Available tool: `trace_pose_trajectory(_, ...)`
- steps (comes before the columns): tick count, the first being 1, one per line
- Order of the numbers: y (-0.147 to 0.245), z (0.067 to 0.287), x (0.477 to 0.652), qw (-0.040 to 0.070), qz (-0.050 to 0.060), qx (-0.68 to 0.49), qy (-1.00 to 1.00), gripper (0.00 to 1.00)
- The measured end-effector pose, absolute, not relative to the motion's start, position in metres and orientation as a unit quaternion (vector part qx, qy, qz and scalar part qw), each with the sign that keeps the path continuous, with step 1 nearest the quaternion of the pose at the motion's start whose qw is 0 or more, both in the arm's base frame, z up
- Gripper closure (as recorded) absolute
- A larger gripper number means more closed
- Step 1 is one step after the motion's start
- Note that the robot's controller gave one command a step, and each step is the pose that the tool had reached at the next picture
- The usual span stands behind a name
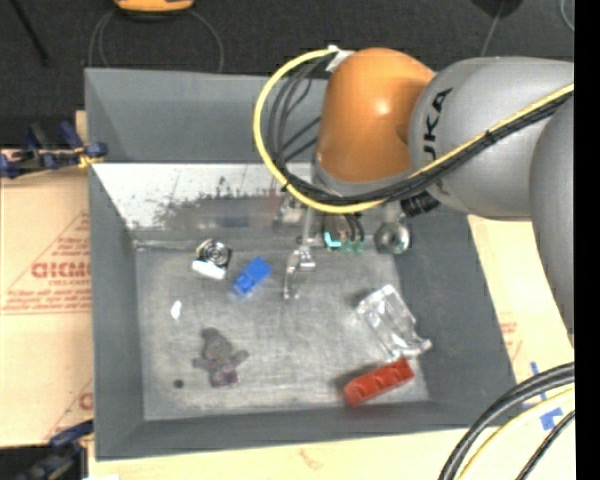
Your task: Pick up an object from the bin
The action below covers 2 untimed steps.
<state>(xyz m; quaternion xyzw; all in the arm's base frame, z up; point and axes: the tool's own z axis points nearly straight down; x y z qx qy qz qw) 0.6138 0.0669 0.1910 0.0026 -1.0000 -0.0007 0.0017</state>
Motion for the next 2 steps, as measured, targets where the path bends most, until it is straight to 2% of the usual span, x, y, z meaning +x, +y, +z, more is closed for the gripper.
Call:
trace_pose_trajectory(1,0.089,0.077,0.617,-0.002,0.000,0.066,-0.998,0.00)
trace_pose_trajectory(2,0.085,0.087,0.655,-0.004,0.000,0.202,-0.979,0.00)
